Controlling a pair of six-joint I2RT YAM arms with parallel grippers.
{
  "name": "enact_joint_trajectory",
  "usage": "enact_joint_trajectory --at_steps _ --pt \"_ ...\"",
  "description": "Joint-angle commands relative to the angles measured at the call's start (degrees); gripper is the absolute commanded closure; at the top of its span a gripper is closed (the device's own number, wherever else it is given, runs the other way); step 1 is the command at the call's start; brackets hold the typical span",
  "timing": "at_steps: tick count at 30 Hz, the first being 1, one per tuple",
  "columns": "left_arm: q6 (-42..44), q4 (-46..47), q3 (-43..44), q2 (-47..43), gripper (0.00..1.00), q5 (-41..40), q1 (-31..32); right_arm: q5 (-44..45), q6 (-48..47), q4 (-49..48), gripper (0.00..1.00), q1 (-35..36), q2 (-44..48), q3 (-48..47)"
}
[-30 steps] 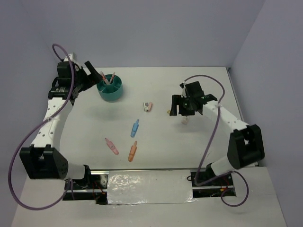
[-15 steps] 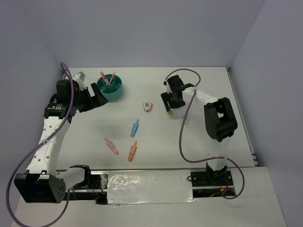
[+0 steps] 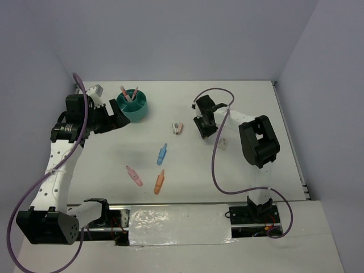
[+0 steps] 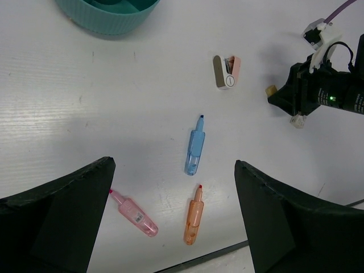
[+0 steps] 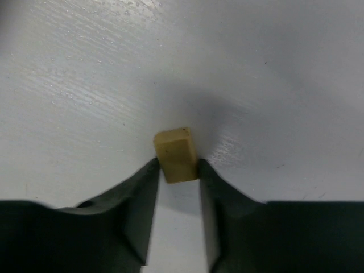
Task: Sort the stationery into containers
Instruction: Pick up the stationery from the center of the board.
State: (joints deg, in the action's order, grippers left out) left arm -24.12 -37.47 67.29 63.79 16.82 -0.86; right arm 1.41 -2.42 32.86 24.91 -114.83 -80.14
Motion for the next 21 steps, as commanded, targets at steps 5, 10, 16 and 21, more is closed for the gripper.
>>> enact_joint_trajectory --at_steps 5,10,16,21 --pt "0.65 -0.75 2.58 0.63 0.01 4.69 0.34 -1.38 2.33 1.25 0.87 1.55 3.36 -0.46" --pt "-7.85 1.78 4.96 3.44 0.01 18.40 0.42 -19.85 7.34 -13.22 0.93 9.35 23.19 6.65" --pt "-19.55 8.45 6.89 4.94 0.01 18.78 11.39 -24.79 10.15 -20.54 1.00 17.54 30.79 8.41" --pt "-24.39 8.47 7.60 5.91 0.14 20.00 12.55 -23.56 9.36 -21.18 1.00 19.56 33.53 6.40"
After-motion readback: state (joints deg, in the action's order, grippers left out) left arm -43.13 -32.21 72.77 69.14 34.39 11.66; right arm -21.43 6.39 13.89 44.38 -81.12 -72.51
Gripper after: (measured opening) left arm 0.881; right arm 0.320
